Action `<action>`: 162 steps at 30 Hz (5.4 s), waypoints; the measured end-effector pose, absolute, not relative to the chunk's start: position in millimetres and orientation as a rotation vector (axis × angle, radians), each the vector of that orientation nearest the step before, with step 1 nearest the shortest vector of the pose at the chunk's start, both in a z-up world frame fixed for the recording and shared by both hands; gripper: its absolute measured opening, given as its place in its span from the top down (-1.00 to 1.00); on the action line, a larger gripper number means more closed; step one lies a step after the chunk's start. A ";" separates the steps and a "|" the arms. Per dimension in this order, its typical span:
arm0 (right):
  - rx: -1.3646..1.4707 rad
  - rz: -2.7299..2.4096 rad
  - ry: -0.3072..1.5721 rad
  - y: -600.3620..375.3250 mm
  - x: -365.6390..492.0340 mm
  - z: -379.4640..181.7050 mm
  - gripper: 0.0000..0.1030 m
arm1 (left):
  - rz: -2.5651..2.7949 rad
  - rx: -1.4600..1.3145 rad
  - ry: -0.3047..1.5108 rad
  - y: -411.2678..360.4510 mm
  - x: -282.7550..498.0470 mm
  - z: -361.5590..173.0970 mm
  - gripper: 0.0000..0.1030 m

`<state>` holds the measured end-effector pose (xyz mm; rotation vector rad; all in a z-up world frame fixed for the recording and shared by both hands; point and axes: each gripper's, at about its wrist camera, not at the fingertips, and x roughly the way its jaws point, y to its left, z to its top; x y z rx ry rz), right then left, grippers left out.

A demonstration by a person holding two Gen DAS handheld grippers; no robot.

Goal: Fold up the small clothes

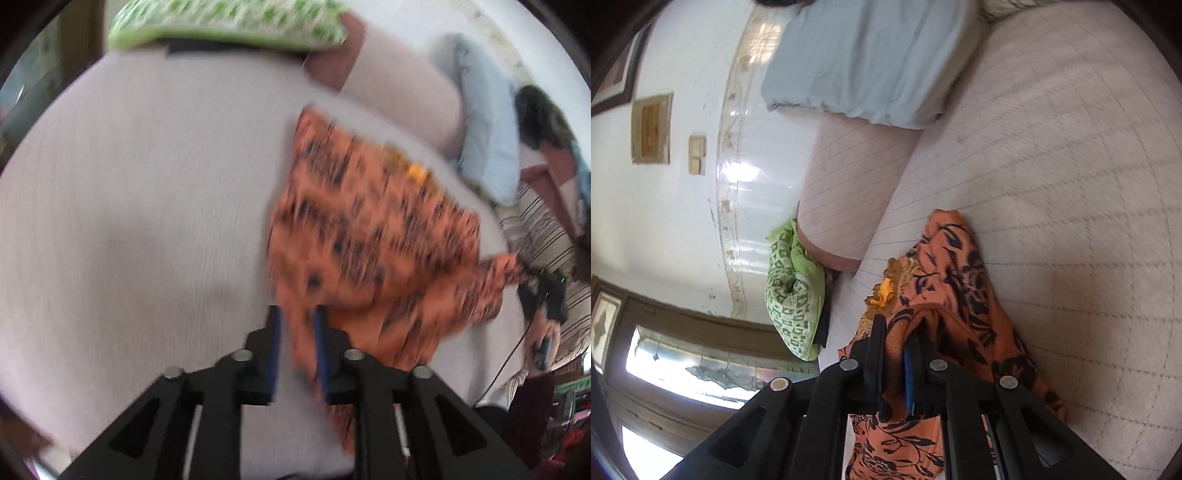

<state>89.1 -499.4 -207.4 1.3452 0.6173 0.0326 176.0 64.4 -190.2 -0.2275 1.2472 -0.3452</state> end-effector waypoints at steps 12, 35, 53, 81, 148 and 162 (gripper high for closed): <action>1.291 0.071 0.575 -468.5 55.3 -204.6 0.83 | -0.359 -0.422 1.224 26.6 117.8 -231.3 -0.19; 1.344 0.022 0.485 -537.3 165.7 -198.3 0.75 | -0.500 -0.540 1.166 3.1 381.4 -171.2 0.90; 1.042 0.059 0.677 -453.9 178.8 -167.4 -0.23 | -0.223 -0.676 0.762 40.8 269.8 -162.2 -0.39; 0.559 0.218 1.068 -212.3 365.8 -170.8 0.29 | -0.298 -0.682 1.045 23.3 277.8 -248.5 -0.36; 0.421 -0.202 1.047 -326.2 168.0 -208.5 0.26 | -0.015 -0.115 1.086 19.1 301.5 -233.3 -0.40; 0.838 0.077 0.839 -321.0 168.9 -202.4 -0.08 | -0.014 -0.351 1.050 68.7 289.3 -216.0 -0.39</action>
